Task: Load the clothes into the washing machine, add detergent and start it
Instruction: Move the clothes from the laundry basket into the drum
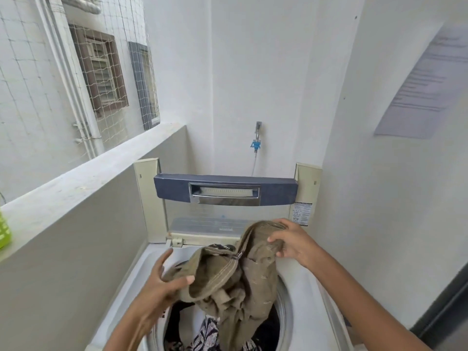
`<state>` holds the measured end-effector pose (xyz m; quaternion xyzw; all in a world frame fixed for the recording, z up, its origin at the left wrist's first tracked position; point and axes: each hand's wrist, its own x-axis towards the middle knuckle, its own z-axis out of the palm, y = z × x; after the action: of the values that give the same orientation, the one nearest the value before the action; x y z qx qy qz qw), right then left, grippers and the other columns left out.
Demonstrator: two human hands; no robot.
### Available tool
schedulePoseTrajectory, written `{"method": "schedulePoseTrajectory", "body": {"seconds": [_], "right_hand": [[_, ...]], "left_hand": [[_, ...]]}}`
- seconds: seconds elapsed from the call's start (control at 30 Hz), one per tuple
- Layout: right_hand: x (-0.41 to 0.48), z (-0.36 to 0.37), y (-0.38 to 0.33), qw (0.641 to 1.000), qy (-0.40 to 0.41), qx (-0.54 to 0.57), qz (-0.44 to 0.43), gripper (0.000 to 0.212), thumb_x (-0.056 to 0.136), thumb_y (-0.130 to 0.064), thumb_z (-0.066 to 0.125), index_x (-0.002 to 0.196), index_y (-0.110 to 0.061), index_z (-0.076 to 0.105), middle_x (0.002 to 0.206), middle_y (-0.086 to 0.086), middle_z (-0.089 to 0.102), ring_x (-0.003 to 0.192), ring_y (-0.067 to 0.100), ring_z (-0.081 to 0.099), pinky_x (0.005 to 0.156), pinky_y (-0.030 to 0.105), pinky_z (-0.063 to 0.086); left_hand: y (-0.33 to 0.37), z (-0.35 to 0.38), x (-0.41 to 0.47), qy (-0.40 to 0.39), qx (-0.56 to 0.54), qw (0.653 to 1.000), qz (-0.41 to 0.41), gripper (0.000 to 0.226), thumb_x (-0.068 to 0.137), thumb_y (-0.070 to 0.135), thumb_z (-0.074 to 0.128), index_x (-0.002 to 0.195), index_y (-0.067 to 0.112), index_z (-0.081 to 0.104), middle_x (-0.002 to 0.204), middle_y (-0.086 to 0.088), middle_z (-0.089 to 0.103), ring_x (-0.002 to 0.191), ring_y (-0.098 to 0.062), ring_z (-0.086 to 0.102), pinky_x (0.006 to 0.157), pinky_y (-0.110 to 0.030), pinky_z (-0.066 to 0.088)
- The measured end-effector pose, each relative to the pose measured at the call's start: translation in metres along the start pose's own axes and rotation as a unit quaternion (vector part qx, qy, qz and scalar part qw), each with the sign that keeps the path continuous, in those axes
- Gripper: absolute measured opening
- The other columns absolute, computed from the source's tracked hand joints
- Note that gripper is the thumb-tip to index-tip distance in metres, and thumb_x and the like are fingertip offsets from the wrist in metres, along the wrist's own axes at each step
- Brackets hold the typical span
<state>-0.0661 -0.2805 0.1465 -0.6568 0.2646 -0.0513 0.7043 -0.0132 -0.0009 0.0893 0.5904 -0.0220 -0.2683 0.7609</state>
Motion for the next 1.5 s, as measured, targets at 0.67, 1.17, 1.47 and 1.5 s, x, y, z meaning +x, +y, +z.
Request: {"method": "schedulePoseTrajectory", "body": {"seconds": [0.67, 1.17, 1.47, 1.5], "right_hand": [[-0.003, -0.035, 0.007, 0.911, 0.054, -0.321, -0.254, 0.015, 0.084, -0.028, 0.067, 0.073, -0.018, 0.064, 0.076, 0.003, 0.063, 0.071, 0.015, 0.056, 0.065, 0.029, 0.045], [0.006, -0.030, 0.032, 0.989, 0.021, -0.124, -0.076, 0.024, 0.089, -0.032, 0.060, 0.085, -0.009, 0.066, 0.059, 0.002, 0.057, 0.038, 0.012, 0.043, 0.037, 0.019, 0.035], [0.030, -0.059, 0.102, 0.984, 0.067, -0.135, 0.094, 0.005, 0.089, -0.011, 0.055, 0.085, -0.013, 0.053, 0.091, 0.011, 0.051, 0.056, 0.026, 0.060, 0.053, 0.027, 0.047], [0.026, -0.068, 0.106, 0.985, 0.066, -0.122, 0.098, 0.005, 0.089, -0.012, 0.055, 0.085, -0.013, 0.055, 0.090, 0.010, 0.053, 0.058, 0.026, 0.061, 0.054, 0.027, 0.048]], "left_hand": [[0.025, -0.040, 0.023, 0.177, 0.394, 0.890, 0.147, 0.023, 0.082, -0.001, 0.055, 0.071, 0.017, 0.063, 0.090, -0.008, 0.069, 0.082, -0.029, 0.064, 0.072, -0.040, 0.057], [0.041, -0.024, 0.051, 0.239, 0.212, 0.929, 0.184, 0.020, 0.096, 0.015, 0.040, 0.077, 0.015, 0.047, 0.079, -0.010, 0.055, 0.049, -0.024, 0.065, 0.054, -0.031, 0.055], [-0.010, 0.027, 0.106, 0.038, 0.484, 0.873, 0.052, 0.041, 0.089, 0.006, 0.053, 0.130, 0.004, 0.045, 0.134, -0.019, 0.048, 0.122, -0.031, 0.048, 0.095, -0.031, 0.036], [-0.013, 0.037, 0.105, 0.005, 0.496, 0.868, 0.034, 0.032, 0.090, 0.008, 0.052, 0.122, 0.007, 0.052, 0.129, -0.018, 0.053, 0.116, -0.030, 0.053, 0.090, -0.029, 0.039]]}}
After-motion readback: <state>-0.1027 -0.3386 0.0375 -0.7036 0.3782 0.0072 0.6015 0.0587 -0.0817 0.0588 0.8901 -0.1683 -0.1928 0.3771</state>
